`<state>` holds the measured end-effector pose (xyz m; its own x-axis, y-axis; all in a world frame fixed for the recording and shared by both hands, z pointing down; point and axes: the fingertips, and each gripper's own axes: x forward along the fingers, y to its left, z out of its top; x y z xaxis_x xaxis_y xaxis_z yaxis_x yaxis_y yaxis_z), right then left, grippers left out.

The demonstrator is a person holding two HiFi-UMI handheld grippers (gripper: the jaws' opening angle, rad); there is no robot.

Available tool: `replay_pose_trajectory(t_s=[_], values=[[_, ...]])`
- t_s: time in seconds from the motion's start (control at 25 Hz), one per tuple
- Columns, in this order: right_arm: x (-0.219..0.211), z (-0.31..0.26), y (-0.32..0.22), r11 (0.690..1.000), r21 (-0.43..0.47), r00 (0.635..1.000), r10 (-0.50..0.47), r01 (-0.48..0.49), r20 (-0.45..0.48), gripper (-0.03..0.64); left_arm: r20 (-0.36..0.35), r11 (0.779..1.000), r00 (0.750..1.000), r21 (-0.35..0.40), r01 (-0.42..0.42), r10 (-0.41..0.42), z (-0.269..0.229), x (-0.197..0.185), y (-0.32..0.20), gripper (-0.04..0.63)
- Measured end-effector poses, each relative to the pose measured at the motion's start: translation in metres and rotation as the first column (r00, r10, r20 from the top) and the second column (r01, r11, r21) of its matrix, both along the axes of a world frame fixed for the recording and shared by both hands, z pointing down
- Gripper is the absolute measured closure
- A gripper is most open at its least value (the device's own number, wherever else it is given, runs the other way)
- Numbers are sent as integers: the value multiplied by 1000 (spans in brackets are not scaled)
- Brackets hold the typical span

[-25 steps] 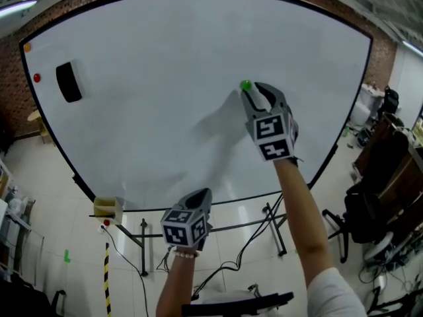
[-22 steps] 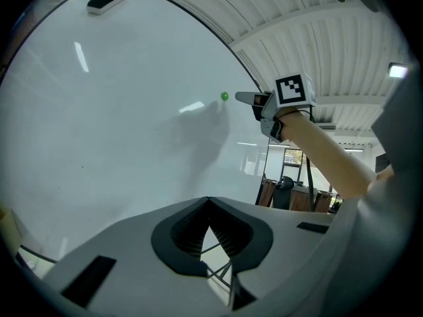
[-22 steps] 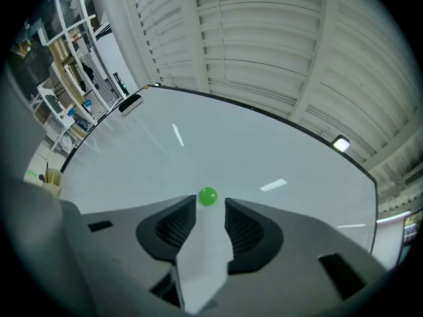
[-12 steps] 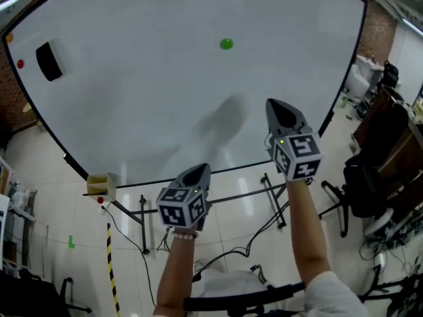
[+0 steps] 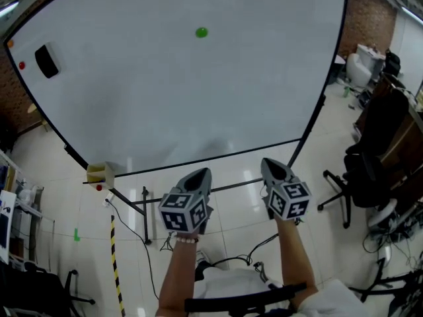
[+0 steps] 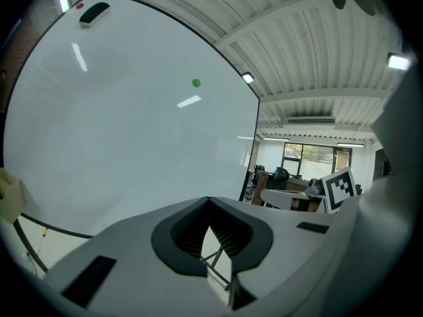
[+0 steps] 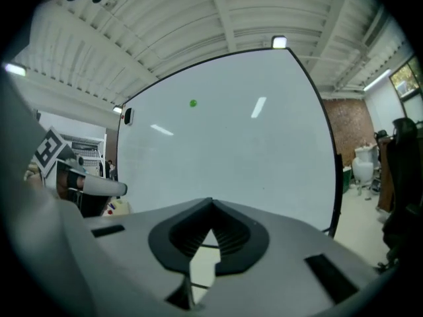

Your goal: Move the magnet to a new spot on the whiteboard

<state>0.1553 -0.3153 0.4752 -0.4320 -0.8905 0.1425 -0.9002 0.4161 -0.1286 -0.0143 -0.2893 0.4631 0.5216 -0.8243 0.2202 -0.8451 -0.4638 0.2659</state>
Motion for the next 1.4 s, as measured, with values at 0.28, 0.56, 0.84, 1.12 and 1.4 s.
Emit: replay_pose_trajectory(t_s=[0.28, 0.56, 0.84, 1.12, 1.4], values=[[38, 34, 62, 996, -75, 997, -39, 44, 63, 618, 12, 998, 999, -25, 51, -51, 12, 38, 64, 601], [51, 62, 109, 981, -143, 986, -111, 129, 127, 617, 56, 992, 994, -88, 95, -90, 41, 55, 119, 601], [46, 66, 139, 978, -148, 981, -125, 147, 147, 617, 86, 989, 993, -120, 92, -82, 50, 58, 138, 601], [14, 64, 153, 977, -153, 980, -123, 147, 156, 617, 72, 991, 996, -111, 67, -60, 48, 32, 146, 601], [-72, 49, 187, 981, -134, 989, -128, 137, 73, 617, 10, 995, 1000, -98, 21, -20, 42, -36, 165, 601]])
